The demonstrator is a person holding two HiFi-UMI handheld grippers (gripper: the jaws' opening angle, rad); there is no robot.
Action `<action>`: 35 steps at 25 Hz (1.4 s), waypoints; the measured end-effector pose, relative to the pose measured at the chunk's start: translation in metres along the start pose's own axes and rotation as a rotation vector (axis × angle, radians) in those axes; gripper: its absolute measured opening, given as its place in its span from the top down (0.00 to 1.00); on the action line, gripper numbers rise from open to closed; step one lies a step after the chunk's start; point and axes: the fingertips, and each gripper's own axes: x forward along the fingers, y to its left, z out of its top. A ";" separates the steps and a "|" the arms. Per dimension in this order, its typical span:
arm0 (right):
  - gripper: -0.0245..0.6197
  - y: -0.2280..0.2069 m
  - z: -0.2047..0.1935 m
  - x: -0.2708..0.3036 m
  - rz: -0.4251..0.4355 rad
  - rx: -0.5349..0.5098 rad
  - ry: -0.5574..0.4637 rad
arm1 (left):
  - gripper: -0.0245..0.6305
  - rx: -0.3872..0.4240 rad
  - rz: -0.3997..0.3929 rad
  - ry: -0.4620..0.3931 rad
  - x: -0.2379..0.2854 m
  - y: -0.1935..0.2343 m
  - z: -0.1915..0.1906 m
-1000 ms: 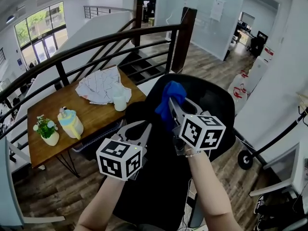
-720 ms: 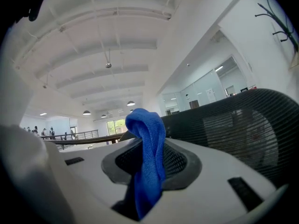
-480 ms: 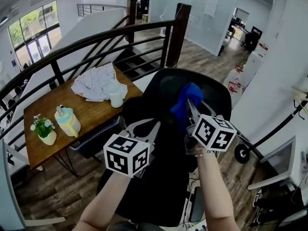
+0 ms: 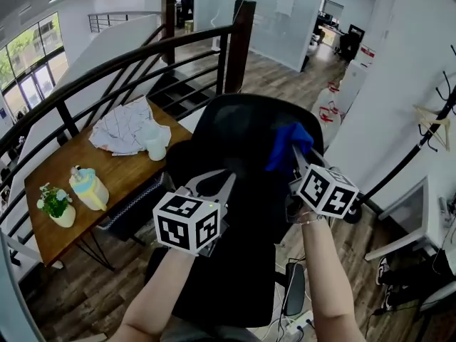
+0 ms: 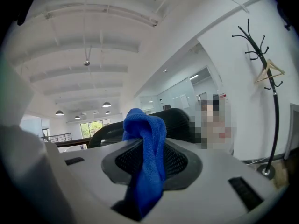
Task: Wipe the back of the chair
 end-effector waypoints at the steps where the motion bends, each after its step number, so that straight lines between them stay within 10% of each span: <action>1: 0.80 -0.009 0.002 -0.006 -0.023 0.009 -0.010 | 0.91 0.002 -0.007 0.006 0.000 -0.003 -0.001; 21: 0.80 -0.067 0.002 -0.089 -0.226 0.065 -0.101 | 0.91 -0.047 -0.069 0.078 -0.008 -0.007 -0.042; 35: 0.80 0.064 -0.117 -0.052 0.087 0.147 0.112 | 0.91 -0.135 0.055 0.140 -0.047 0.051 -0.091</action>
